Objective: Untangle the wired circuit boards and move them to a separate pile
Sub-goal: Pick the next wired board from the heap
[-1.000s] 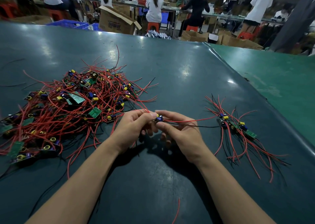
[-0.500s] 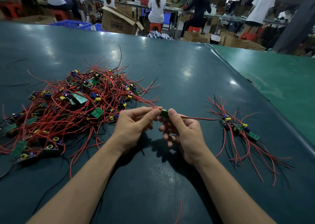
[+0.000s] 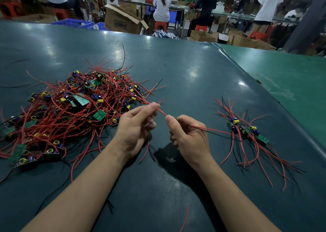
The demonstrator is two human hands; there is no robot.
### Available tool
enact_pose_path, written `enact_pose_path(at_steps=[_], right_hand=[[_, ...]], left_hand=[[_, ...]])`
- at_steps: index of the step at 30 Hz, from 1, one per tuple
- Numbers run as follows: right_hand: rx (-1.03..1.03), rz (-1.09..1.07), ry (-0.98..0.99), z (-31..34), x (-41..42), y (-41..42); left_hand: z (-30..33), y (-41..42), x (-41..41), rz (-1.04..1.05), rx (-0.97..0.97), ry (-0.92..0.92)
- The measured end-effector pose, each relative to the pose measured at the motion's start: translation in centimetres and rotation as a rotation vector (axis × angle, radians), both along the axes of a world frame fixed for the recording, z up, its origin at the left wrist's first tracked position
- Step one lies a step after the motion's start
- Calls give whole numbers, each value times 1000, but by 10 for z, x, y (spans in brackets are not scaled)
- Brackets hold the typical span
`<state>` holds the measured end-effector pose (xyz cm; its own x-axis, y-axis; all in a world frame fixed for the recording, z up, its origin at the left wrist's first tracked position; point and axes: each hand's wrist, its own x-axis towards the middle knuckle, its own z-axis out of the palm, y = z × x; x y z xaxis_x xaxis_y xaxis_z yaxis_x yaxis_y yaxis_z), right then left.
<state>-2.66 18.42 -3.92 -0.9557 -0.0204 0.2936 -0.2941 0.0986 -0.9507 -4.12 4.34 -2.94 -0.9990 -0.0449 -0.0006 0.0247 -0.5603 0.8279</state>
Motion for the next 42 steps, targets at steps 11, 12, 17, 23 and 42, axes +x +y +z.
enact_pose_path(at_steps=[11,12,17,23,42], right_hand=[[-81,-235,247,4,11,5],[-152,-285,222,5,10,7],[-780,-577,-32,17,-9,36],[-1067,-555,-289,17,-17,52],[-735,-130,-394,15,-15,36]], left_hand=[[-2,-14,-13,236,271,-103],[-2,-14,-13,263,271,-111],[-8,-10,-9,444,-362,87],[-15,-10,10,622,-1477,311],[-7,-20,11,642,-1472,250]])
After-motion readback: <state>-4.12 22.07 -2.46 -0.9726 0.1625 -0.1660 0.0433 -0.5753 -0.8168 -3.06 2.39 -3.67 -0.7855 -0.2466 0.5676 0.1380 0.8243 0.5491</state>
